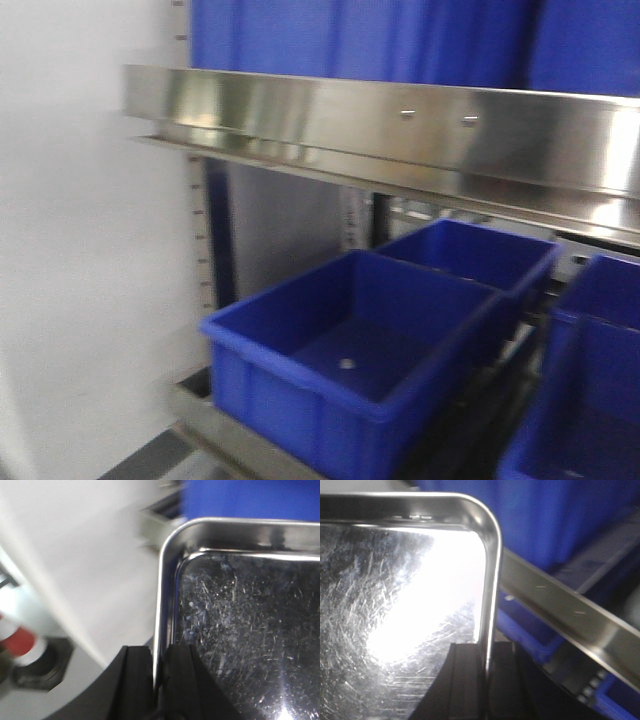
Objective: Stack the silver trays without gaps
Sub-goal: 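Align the base with the shelf, holding the tray above the lower tray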
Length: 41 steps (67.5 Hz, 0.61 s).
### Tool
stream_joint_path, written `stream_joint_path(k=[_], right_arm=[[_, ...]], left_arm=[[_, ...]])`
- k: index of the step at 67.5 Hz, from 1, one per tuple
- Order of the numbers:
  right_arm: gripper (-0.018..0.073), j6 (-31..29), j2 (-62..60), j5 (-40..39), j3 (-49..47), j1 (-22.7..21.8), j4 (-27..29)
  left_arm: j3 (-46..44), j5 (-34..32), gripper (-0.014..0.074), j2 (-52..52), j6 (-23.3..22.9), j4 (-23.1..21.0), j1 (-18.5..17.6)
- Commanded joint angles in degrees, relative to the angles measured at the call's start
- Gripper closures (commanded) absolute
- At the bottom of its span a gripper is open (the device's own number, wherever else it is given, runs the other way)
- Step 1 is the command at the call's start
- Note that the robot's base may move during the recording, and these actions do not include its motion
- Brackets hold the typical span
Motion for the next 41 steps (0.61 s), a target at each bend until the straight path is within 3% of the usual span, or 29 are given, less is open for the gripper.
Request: stream_joint_path(k=[1, 41], right_arm=[[0.0583, -0.5, -0.5, -13.5, -0.6, 1.1, 2.1], [0.0583, -0.5, -0.5, -13.5, -0.6, 1.1, 2.1]], left_arm=[[-0.2, -6.3, 0.0602, 0.5, -0.3, -1.4, -1.0], [-0.2, -6.3, 0.0602, 0.5, -0.3, -1.4, -1.0]])
